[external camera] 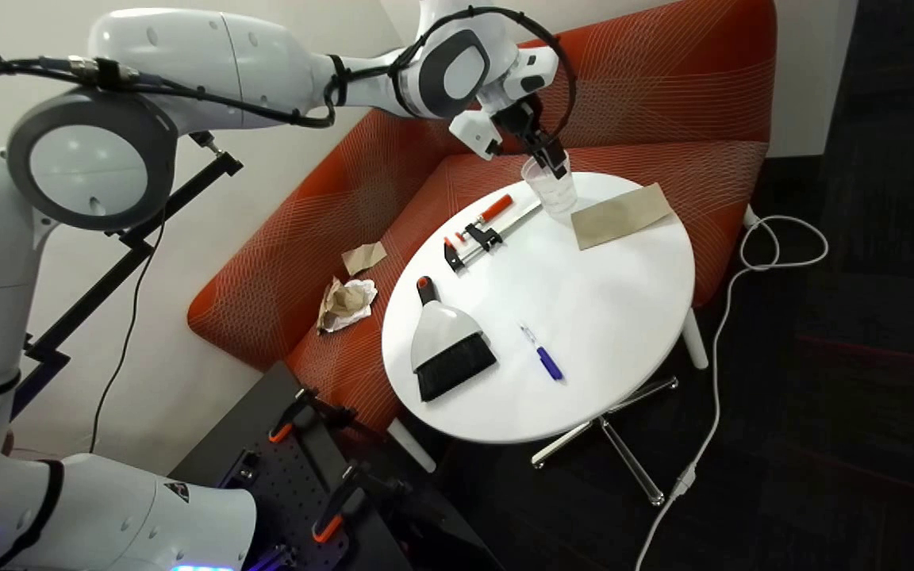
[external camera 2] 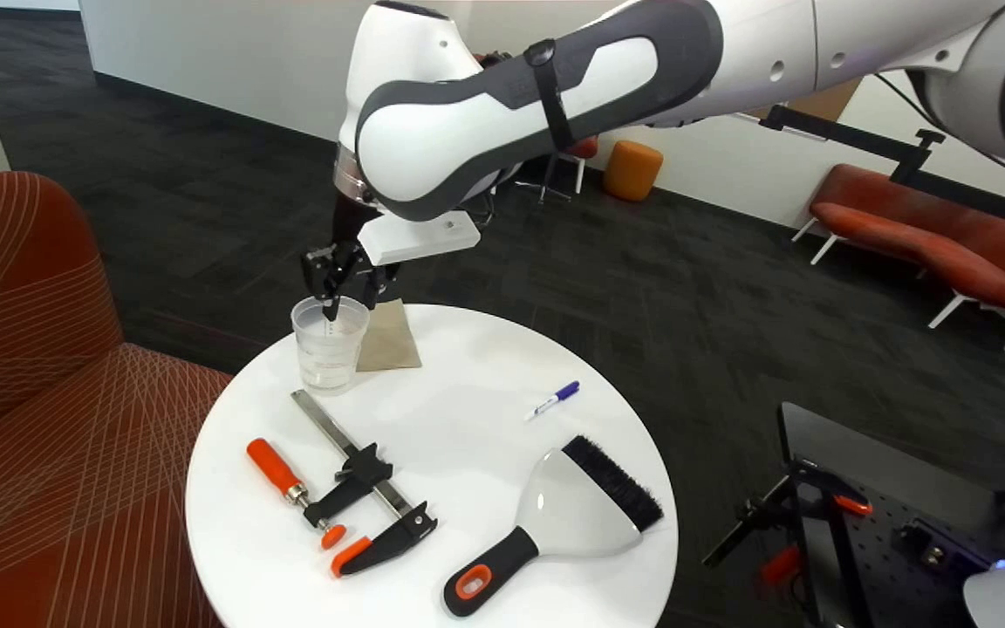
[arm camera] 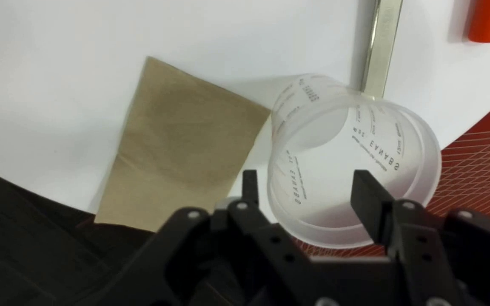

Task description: Put the cylinder on the left side of the brown thing

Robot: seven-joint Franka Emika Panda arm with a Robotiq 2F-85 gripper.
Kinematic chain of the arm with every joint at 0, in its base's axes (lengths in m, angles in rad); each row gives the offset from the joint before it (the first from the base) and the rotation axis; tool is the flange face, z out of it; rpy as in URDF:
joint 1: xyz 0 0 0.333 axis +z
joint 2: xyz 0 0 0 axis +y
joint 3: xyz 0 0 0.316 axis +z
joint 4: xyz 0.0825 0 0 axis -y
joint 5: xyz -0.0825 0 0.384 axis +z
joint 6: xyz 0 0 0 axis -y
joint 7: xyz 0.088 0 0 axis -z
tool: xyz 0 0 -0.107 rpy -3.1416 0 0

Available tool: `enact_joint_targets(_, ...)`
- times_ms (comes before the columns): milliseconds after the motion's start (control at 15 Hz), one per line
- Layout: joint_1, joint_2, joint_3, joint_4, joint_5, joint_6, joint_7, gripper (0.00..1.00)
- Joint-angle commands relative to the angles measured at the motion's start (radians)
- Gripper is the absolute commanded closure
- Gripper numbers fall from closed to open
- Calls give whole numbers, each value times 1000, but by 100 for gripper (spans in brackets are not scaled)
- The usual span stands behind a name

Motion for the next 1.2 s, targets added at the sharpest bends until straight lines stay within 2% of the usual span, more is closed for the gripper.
enact_joint_targets(0,10,-113,12,-111,9,24,-7,10)
enact_joint_targets(67,18,-148,5,-147,3,24,4,2)
enact_joint_targets(133,24,-187,-3,-185,-3,4,11,0)
enact_joint_targets(533,27,-413,-15,-449,-18,-4,1,0)
enact_joint_targets(867,14,-586,1,-679,-18,22,-42,0)
enact_joint_targets(933,12,-476,0,-532,-12,-3,-19,0)
enact_joint_targets(1133,11,-545,1,-623,-13,-2,-26,0)
